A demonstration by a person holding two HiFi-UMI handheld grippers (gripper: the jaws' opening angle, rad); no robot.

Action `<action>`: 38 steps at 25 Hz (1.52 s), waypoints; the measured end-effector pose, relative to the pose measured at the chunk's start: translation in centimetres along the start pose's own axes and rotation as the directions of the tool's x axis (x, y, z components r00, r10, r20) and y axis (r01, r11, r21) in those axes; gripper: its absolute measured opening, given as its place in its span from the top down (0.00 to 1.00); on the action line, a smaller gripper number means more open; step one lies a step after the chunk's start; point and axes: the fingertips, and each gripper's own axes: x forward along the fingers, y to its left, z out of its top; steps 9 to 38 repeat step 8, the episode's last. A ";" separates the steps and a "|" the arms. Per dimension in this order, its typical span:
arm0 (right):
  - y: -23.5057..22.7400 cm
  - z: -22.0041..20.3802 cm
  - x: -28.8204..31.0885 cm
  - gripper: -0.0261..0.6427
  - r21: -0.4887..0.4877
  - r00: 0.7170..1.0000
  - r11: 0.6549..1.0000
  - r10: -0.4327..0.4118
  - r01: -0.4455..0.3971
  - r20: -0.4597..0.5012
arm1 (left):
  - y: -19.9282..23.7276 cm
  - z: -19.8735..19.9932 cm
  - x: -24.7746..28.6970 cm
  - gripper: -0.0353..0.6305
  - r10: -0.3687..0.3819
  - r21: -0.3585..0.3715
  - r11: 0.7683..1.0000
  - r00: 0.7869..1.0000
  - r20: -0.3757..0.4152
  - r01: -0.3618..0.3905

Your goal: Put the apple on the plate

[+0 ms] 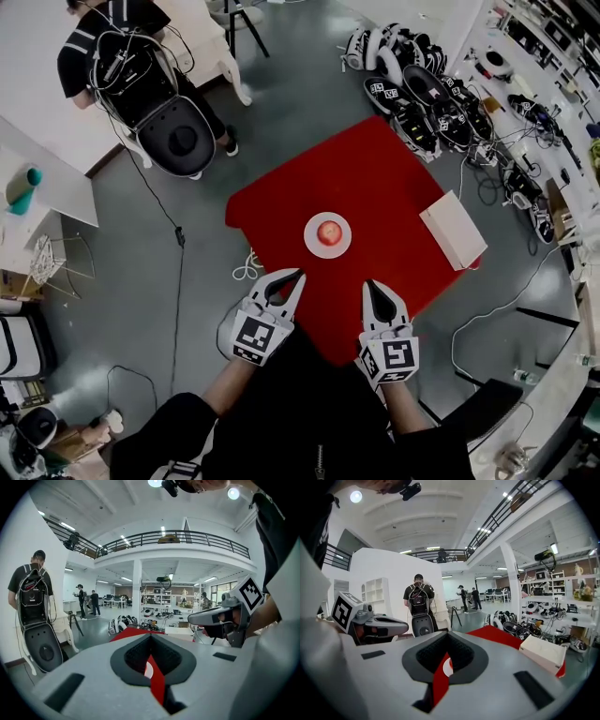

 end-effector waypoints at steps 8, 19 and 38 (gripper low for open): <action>-0.1 0.0 -0.3 0.95 -0.031 1.000 0.999 0.004 -0.004 -0.010 | 0.3 -1.4 -0.1 0.94 0.022 0.003 1.000 0.999 -0.027 -0.022; -0.1 0.0 -0.3 0.95 -0.031 1.000 0.999 0.004 -0.004 -0.010 | 0.3 -1.4 -0.1 0.94 0.022 0.003 1.000 0.999 -0.027 -0.022; -0.1 0.0 -0.3 0.95 -0.031 1.000 0.999 0.004 -0.004 -0.010 | 0.3 -1.4 -0.1 0.94 0.022 0.003 1.000 0.999 -0.027 -0.022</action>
